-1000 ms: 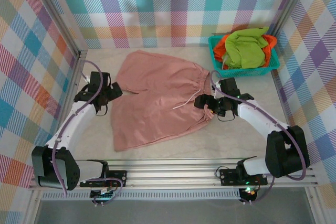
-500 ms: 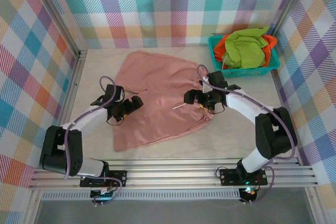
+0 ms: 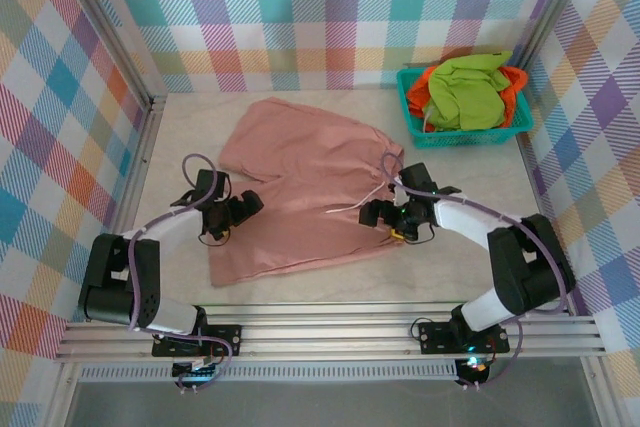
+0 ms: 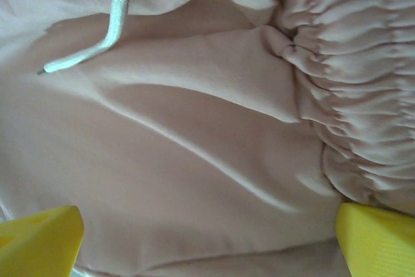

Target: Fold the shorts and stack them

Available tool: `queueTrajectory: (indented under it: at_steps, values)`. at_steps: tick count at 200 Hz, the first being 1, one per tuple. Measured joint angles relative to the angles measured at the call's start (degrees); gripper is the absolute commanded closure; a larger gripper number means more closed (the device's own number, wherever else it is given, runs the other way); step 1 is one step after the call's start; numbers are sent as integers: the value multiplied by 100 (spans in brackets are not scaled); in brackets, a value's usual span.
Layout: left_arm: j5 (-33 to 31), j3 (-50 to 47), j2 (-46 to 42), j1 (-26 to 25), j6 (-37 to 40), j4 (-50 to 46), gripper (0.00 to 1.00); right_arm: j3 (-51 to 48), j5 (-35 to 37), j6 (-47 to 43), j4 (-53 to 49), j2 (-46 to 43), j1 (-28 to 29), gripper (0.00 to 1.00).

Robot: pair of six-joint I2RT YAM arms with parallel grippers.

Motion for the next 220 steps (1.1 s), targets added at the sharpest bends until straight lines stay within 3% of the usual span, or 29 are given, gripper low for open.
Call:
queueTrajectory:
  at_steps: [44,67,104,160,220]
  values:
    - [85,72,-518,160,153,-603,0,-348,-289,66,-229,-560,-2,1]
    - [328,839,-822,162,295,-1187,0,-214,-321,52,-546,-1008,-2,1]
    - [929,1851,-835,37,236,-1080,0,1322,-85,-98,-802,-1043,-2,0]
    - [1270,1497,-238,-793,-323,-98,0,3952,352,-411,-697,1167,-155,1]
    - [1180,509,608,-951,-669,942,0,5486,619,-632,-1034,3331,-264,1]
